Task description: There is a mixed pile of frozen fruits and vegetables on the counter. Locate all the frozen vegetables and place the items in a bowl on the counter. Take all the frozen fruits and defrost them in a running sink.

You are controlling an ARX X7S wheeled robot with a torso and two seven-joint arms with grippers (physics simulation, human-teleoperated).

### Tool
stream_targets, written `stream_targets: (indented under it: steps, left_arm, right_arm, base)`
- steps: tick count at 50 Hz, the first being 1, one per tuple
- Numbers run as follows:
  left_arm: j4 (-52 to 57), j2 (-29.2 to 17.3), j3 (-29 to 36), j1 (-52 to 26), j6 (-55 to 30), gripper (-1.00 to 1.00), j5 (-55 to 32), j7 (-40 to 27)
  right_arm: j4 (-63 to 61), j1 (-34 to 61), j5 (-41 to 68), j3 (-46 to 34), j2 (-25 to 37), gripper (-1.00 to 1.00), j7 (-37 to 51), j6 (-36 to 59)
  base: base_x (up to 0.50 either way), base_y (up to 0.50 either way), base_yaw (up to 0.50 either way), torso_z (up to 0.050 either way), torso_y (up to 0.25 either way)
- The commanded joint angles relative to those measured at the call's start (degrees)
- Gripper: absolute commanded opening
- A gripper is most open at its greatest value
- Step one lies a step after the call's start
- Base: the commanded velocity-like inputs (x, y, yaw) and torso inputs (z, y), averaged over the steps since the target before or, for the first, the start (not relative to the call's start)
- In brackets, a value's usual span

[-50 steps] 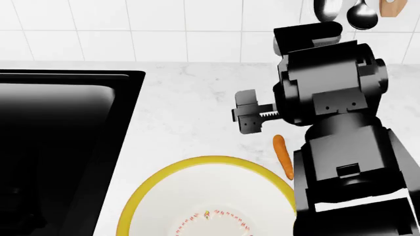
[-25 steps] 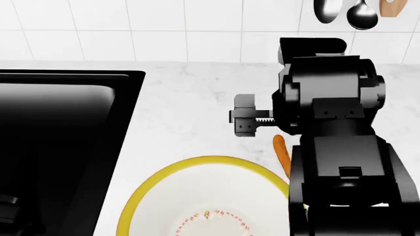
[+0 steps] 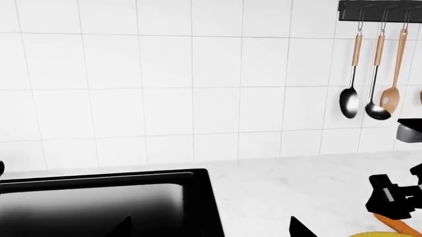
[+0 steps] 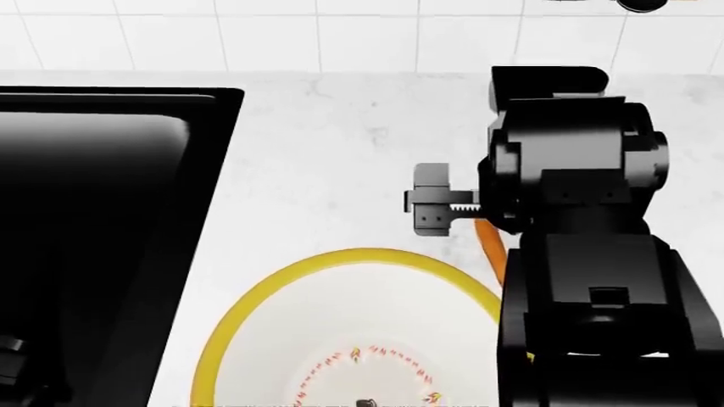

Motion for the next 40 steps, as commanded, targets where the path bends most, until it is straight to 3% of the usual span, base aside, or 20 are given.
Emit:
stream_targets:
  steps: [1,14,15,40]
  left_arm:
    - [-0.28,-0.46,1.36,-0.07,0.71,1.00,0.57,-0.47]
    - [-0.71,-0.23,0.46,0.46,2.02,1.00,-1.15,-1.08]
    - [-0.90,-0.10,1.15,0.09,1.97,1.00,-0.64,-1.15]
    - [-0.91,-1.28,2.21,1.84,4.27,1.00,0.73,-0.94]
  right_arm:
    - [0.05,-0.86,-0.23,-1.62,-0.04,1.00,-1.13,1.01]
    - [0.05,-0.09,0.48,0.43,1.23,1.00,1.34,-0.83]
    - [0.05,-0.02,0.21,-0.07,1.08,-1.00,0.54,-1.46]
    - [-0.04,9.37,-0.82,-6.56,0.87,-1.00,-8.29,-4.78]
  base:
    - [0.00,0.00,0.00,0.004,-0.088]
    - [0.00,0.00,0.00,0.001,-0.023]
    - [0.00,0.00,0.00,0.000,0.000]
    - [0.00,0.00,0.00,0.000,0.000]
